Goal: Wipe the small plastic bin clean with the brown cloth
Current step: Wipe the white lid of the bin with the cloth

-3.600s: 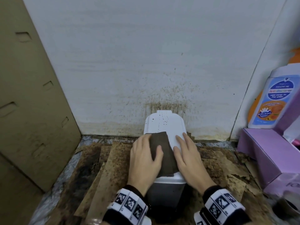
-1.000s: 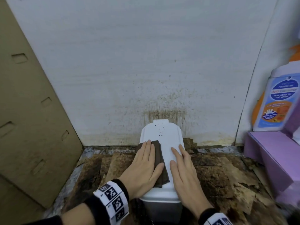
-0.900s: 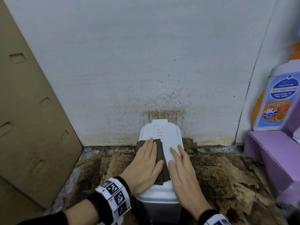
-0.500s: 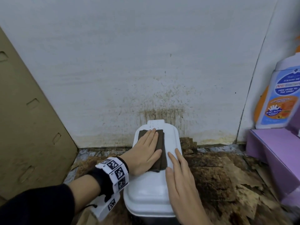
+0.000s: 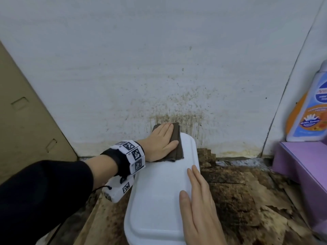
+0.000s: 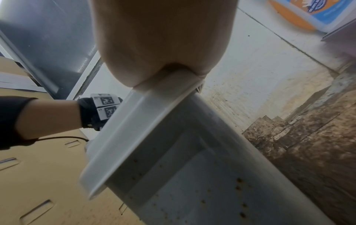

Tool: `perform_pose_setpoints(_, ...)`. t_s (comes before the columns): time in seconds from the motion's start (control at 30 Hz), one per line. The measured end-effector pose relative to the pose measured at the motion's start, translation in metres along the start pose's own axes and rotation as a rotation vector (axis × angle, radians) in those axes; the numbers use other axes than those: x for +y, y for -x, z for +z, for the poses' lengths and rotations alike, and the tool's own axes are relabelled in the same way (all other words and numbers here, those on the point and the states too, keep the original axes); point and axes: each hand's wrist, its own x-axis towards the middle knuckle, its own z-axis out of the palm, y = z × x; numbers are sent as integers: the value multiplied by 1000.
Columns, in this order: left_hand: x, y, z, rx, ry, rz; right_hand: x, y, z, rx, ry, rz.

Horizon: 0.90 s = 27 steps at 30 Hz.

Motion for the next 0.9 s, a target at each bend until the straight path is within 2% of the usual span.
perform_pose_setpoints(0.27, -2, 5, 9, 71, -8, 30, -2, 4, -1, 7, -5, -30)
perform_pose_setpoints(0.7, 22, 114, 55, 130, -74, 111, -6, 12, -3, 41, -145, -13)
perform_pose_setpoints(0.9, 27, 117, 52, 112, -67, 100, -12, 13, -10, 23, -165, 33)
